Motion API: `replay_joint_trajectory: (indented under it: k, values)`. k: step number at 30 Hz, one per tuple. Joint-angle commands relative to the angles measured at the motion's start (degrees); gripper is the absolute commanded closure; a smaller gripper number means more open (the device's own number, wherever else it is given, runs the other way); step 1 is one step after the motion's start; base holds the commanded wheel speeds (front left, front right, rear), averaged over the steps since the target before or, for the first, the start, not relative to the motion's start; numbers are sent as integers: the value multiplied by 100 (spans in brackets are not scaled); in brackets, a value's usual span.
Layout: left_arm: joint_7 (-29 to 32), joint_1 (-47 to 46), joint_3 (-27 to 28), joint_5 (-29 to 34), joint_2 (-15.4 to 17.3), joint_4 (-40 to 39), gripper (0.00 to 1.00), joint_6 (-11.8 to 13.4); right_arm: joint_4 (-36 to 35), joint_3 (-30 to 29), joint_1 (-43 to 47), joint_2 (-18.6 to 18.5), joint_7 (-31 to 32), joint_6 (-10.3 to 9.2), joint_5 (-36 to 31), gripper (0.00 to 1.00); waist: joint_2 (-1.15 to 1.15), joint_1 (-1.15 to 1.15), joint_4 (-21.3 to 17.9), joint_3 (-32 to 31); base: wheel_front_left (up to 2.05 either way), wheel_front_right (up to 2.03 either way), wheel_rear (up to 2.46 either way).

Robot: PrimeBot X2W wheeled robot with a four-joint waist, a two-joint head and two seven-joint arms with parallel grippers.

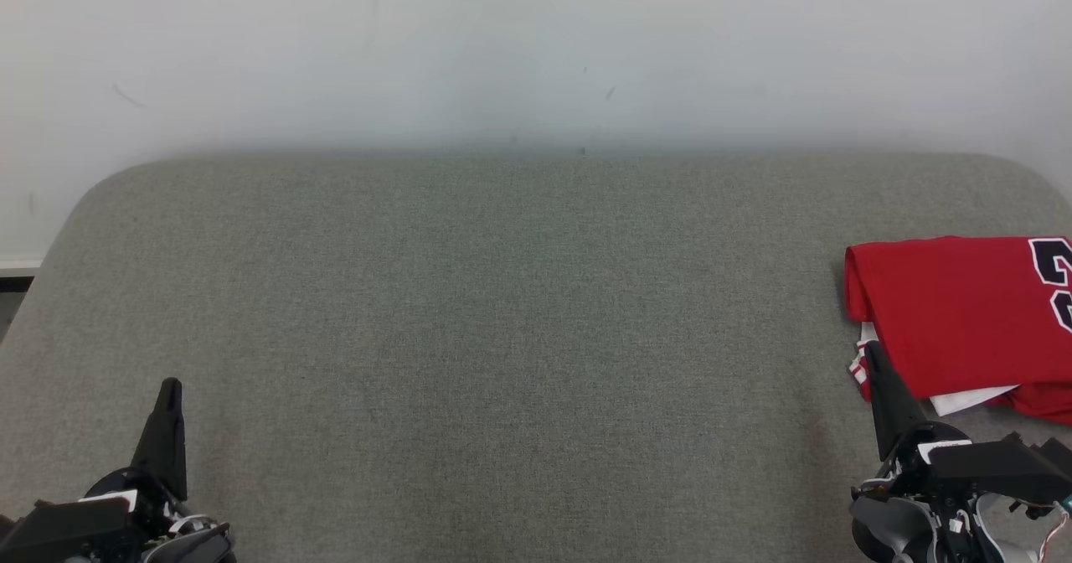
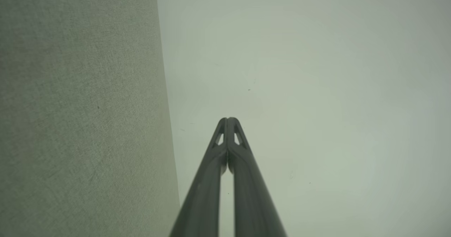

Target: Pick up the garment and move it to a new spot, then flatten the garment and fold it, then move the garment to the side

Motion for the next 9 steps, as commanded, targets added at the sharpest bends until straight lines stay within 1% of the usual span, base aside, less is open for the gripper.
replay_joint_trajectory:
  k: [1,9]
  values:
    - [8,-55,15,-58,19,-18,100,-3,-18,-10,-36,-38,4,0,26,100,0,0,0,0,0,0,0]
    - [8,-55,13,-59,19,-18,100,-3,-18,-9,-36,-38,4,0,26,100,0,0,0,0,0,0,0]
